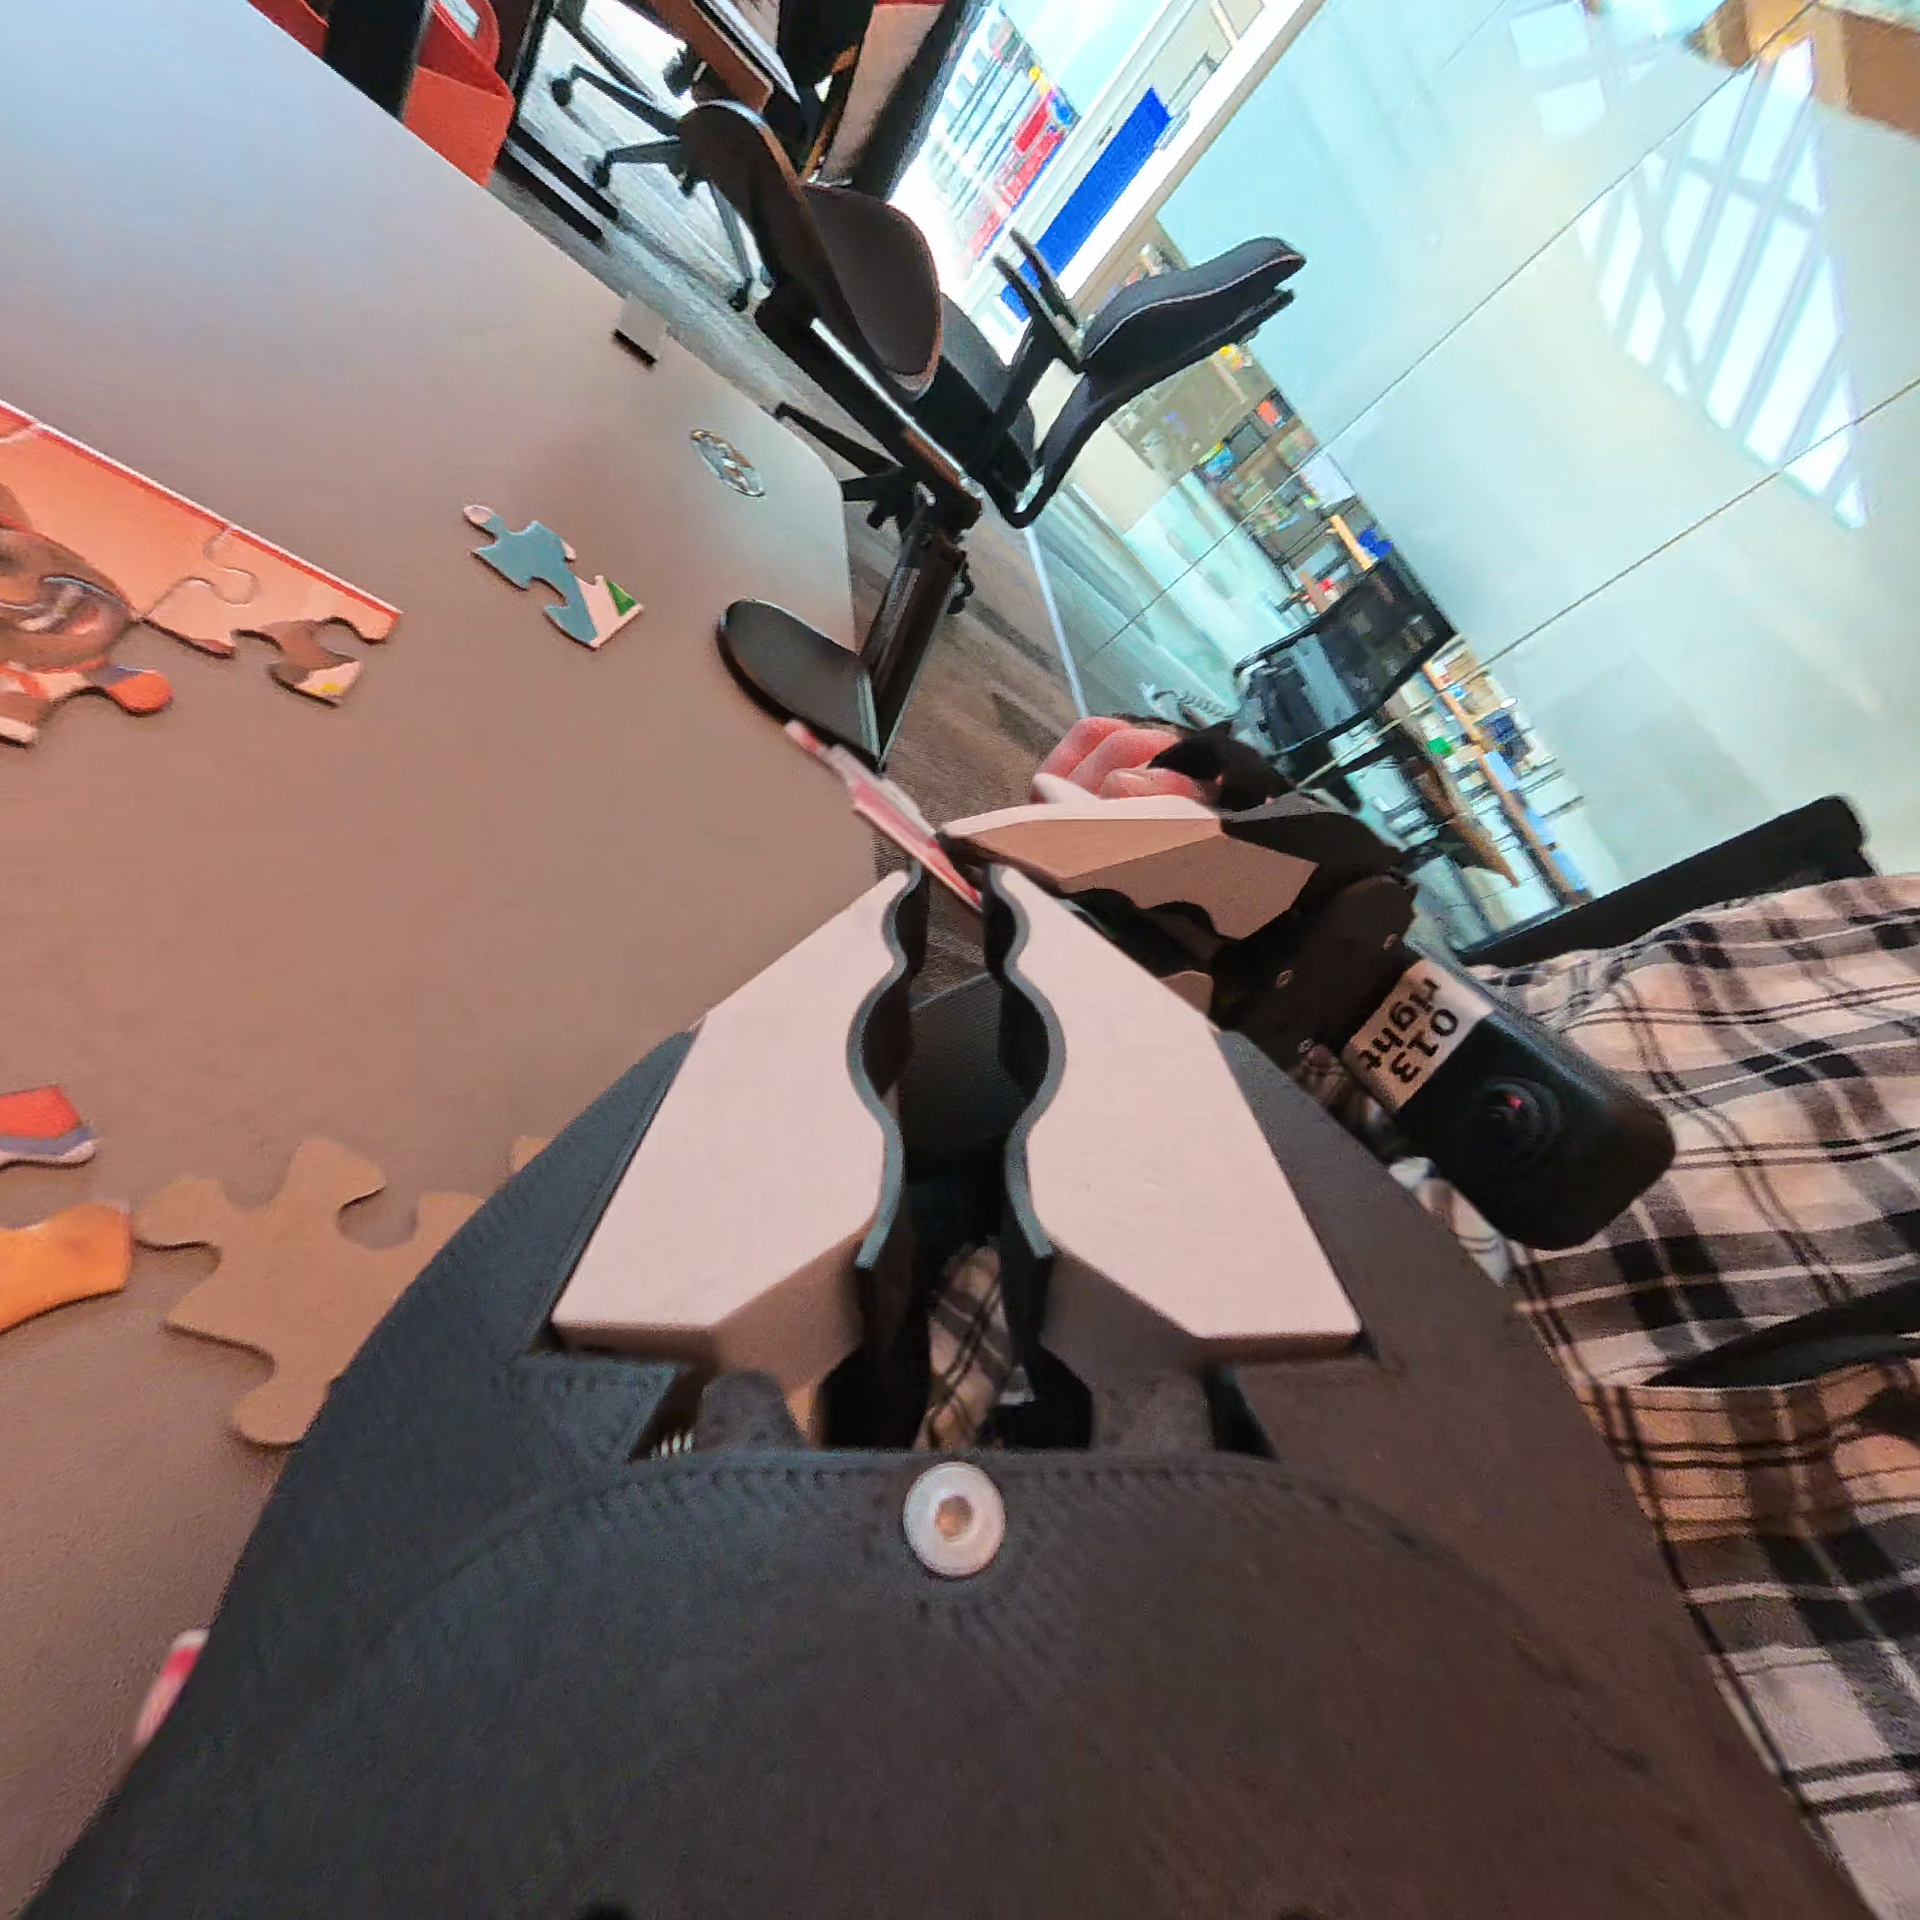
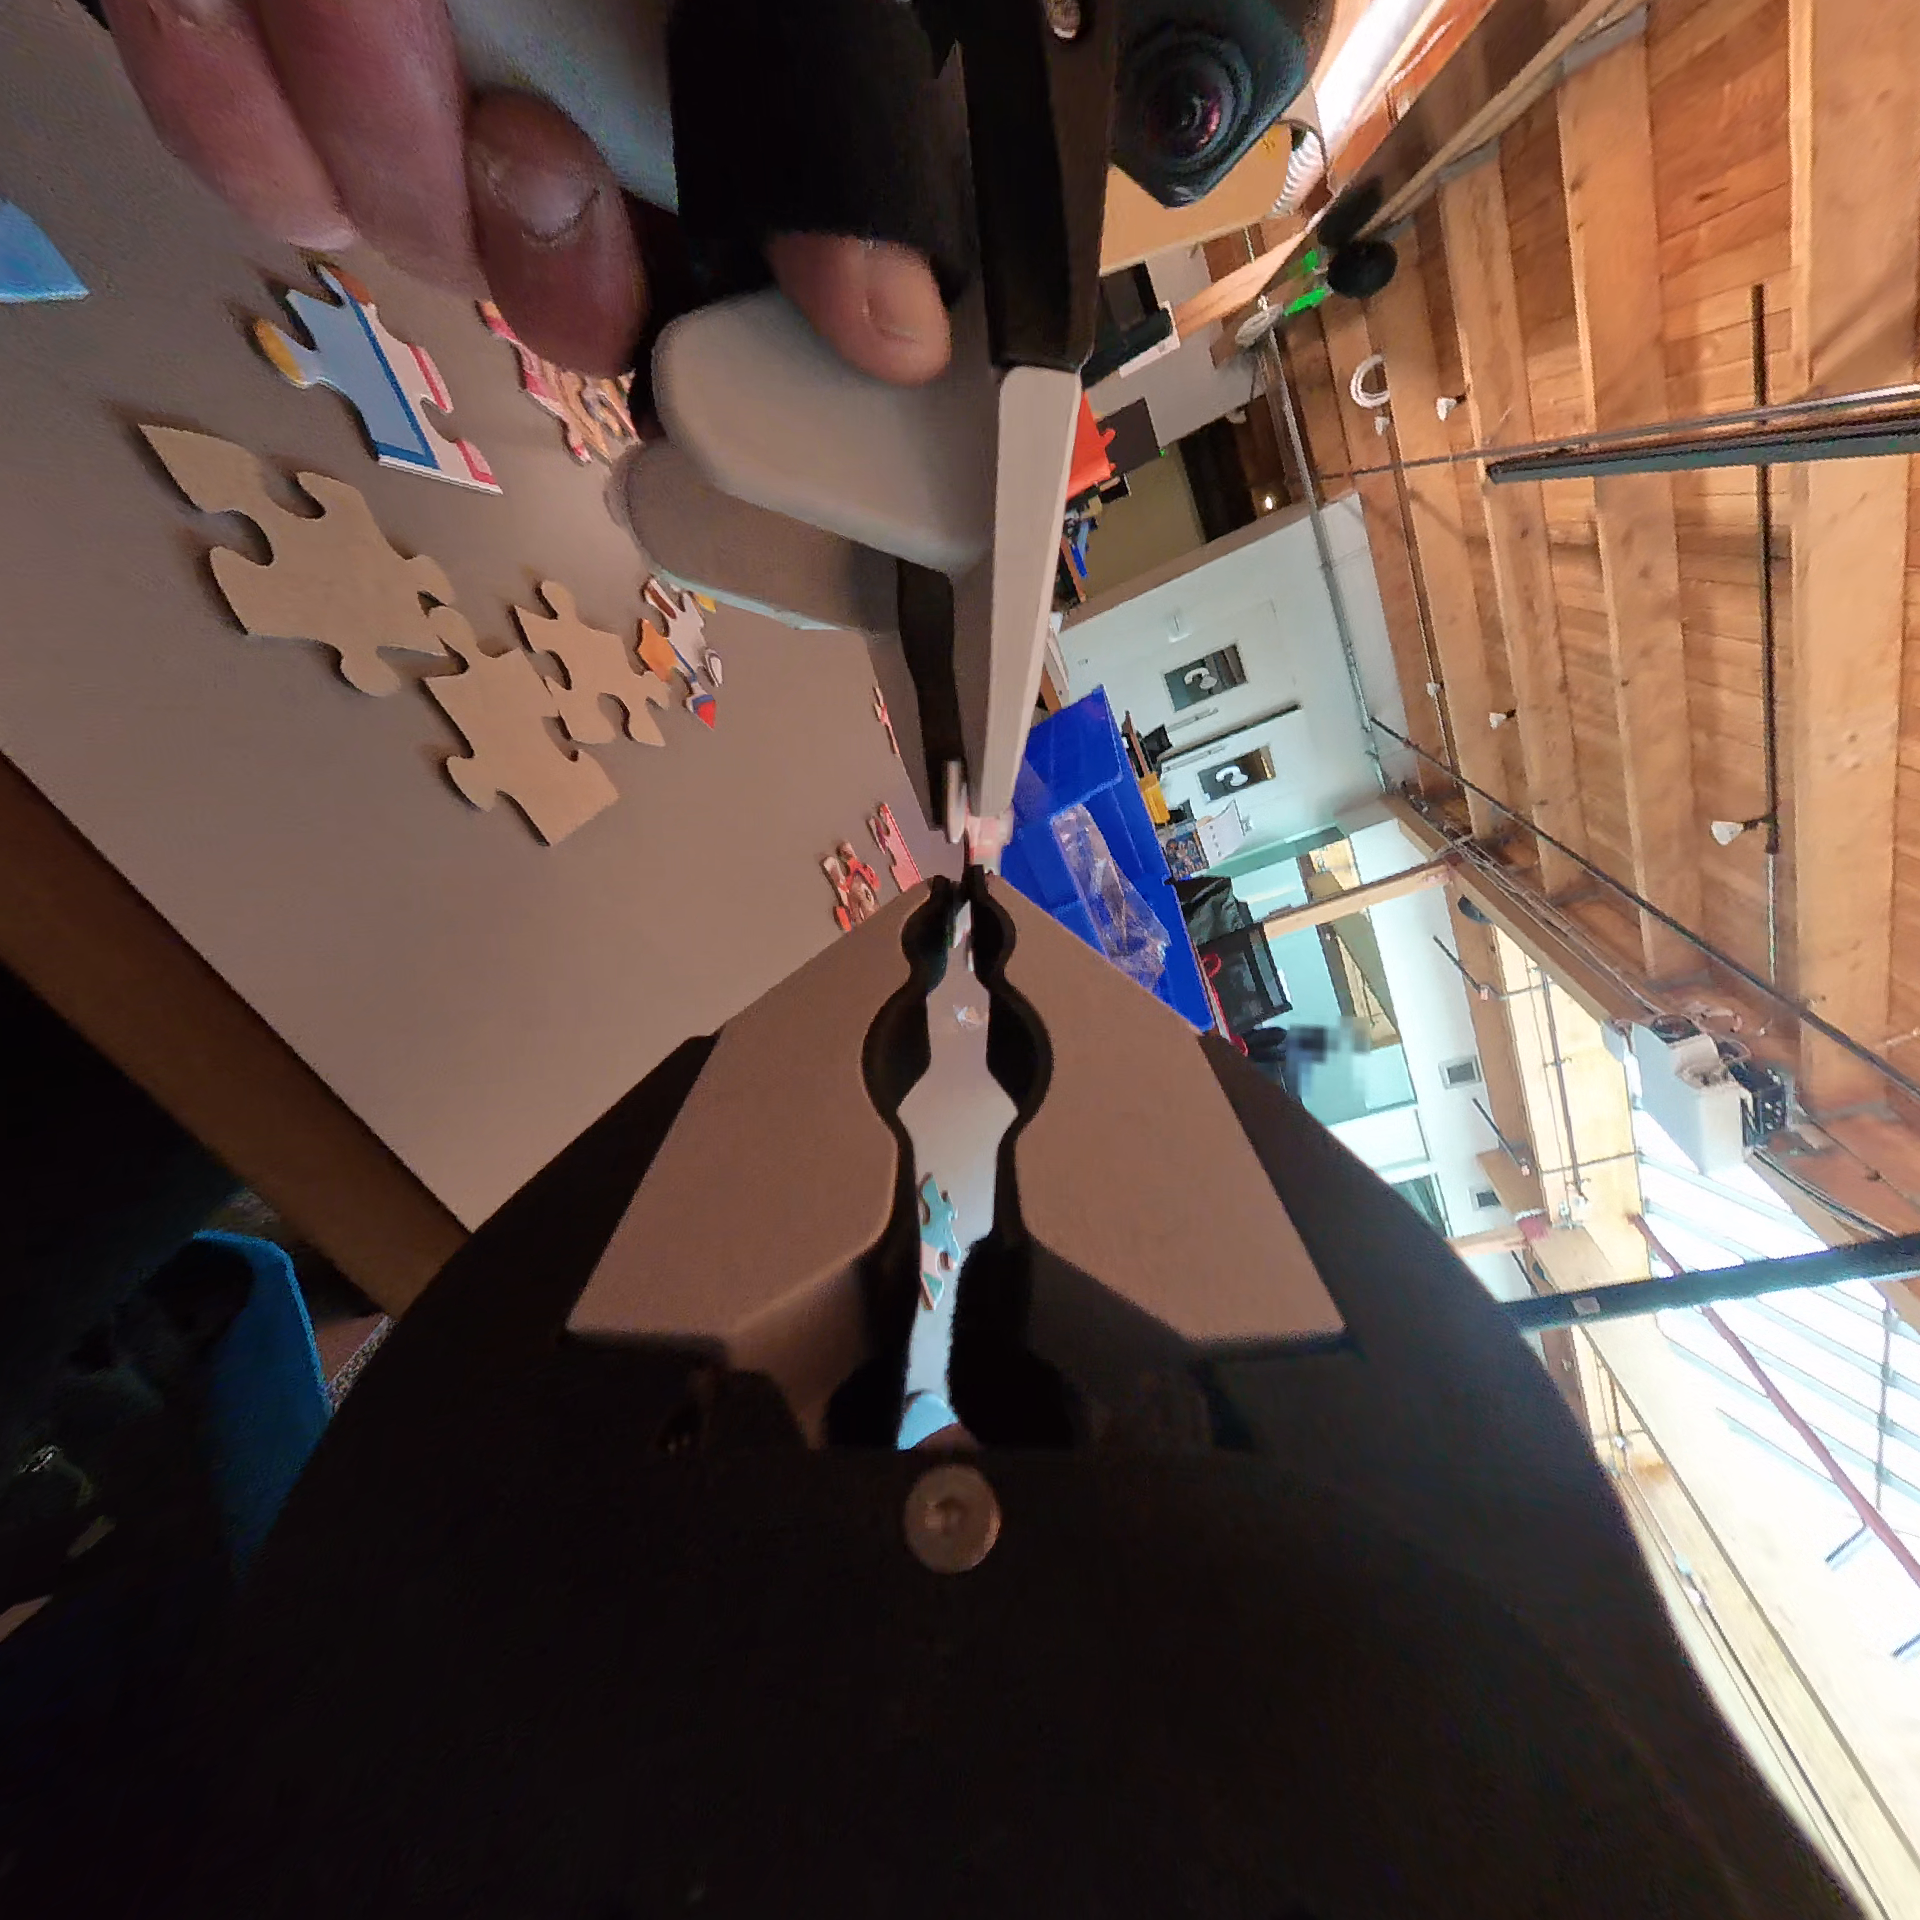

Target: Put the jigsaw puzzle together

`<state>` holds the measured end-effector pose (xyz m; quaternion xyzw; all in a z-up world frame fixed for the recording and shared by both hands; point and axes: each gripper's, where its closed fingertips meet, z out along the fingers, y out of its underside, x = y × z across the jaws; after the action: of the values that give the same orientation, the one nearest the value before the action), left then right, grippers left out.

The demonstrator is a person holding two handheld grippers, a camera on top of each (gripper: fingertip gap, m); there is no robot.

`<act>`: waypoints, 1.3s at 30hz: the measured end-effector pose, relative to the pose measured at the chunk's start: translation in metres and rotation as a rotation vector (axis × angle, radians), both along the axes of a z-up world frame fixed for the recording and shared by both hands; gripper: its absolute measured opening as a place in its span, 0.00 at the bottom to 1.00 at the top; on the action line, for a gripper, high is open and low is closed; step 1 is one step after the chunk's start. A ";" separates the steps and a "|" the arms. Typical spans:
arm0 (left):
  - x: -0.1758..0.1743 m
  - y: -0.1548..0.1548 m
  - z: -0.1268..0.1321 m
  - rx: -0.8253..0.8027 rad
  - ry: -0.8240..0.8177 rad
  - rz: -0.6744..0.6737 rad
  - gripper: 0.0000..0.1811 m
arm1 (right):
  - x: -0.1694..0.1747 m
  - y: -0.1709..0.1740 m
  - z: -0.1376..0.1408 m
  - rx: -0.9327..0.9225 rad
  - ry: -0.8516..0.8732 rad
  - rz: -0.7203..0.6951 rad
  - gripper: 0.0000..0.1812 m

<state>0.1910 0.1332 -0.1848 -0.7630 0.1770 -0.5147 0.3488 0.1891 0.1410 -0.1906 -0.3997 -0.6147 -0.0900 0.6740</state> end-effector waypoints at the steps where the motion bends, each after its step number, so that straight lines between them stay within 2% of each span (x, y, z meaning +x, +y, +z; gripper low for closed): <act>1: -0.003 0.001 0.000 0.011 0.011 0.005 0.02 | -0.003 0.000 0.000 -0.004 0.001 0.017 0.02; 3: -0.011 0.006 0.001 0.034 0.052 -0.003 0.00 | -0.010 -0.001 -0.001 -0.030 -0.001 0.054 0.05; 6: -0.029 0.020 0.001 0.074 0.148 -0.031 0.00 | -0.021 0.001 -0.003 -0.123 -0.023 0.150 0.02; 8: -0.038 0.024 -0.006 0.042 0.227 -0.130 0.00 | -0.025 0.012 -0.001 -0.234 -0.009 0.182 0.02; 10: -0.058 0.042 -0.019 0.073 0.417 -0.147 0.00 | -0.028 0.036 0.002 -0.384 0.016 0.164 0.02; 11: -0.067 0.046 -0.028 0.069 0.518 -0.212 0.00 | -0.028 0.052 0.002 -0.432 0.023 0.134 0.02; 13: -0.086 0.066 -0.035 0.061 0.654 -0.248 0.00 | -0.031 0.083 -0.002 -0.503 0.011 0.087 0.01; 15: -0.096 0.077 -0.041 0.057 0.731 -0.362 0.00 | -0.036 0.110 -0.013 -0.626 -0.022 0.048 0.01; 17: -0.108 0.097 -0.047 0.038 0.824 -0.394 0.00 | -0.046 0.131 -0.019 -0.742 -0.019 0.052 0.00; 19: -0.115 0.105 -0.054 0.012 0.893 -0.486 0.00 | -0.056 0.150 -0.025 -0.860 -0.027 0.053 0.01; 23: -0.124 0.129 -0.071 -0.064 0.977 -0.558 0.00 | -0.080 0.174 -0.027 -0.976 -0.046 0.096 0.00; 27: -0.125 0.153 -0.073 -0.113 0.942 -0.574 0.00 | -0.099 0.187 -0.043 -1.003 -0.104 0.133 0.00; 30: -0.135 0.155 -0.077 -0.186 0.967 -0.645 0.01 | -0.108 0.188 -0.057 -1.009 -0.120 0.155 0.00; 34: -0.143 0.156 -0.084 -0.274 1.008 -0.716 0.03 | -0.117 0.182 -0.055 -0.962 -0.132 0.204 0.00; 36: -0.144 0.158 -0.088 -0.294 1.033 -0.743 0.04 | -0.119 0.178 -0.052 -0.945 -0.131 0.230 0.00; 39: -0.141 0.163 -0.089 -0.290 1.047 -0.766 0.04 | -0.118 0.174 -0.065 -0.956 -0.188 0.223 0.00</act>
<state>0.0498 0.2958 -0.2737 -0.8345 0.5109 -0.1822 -0.0970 0.0711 0.3150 -0.2552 -0.5860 -0.6842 0.2386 0.3628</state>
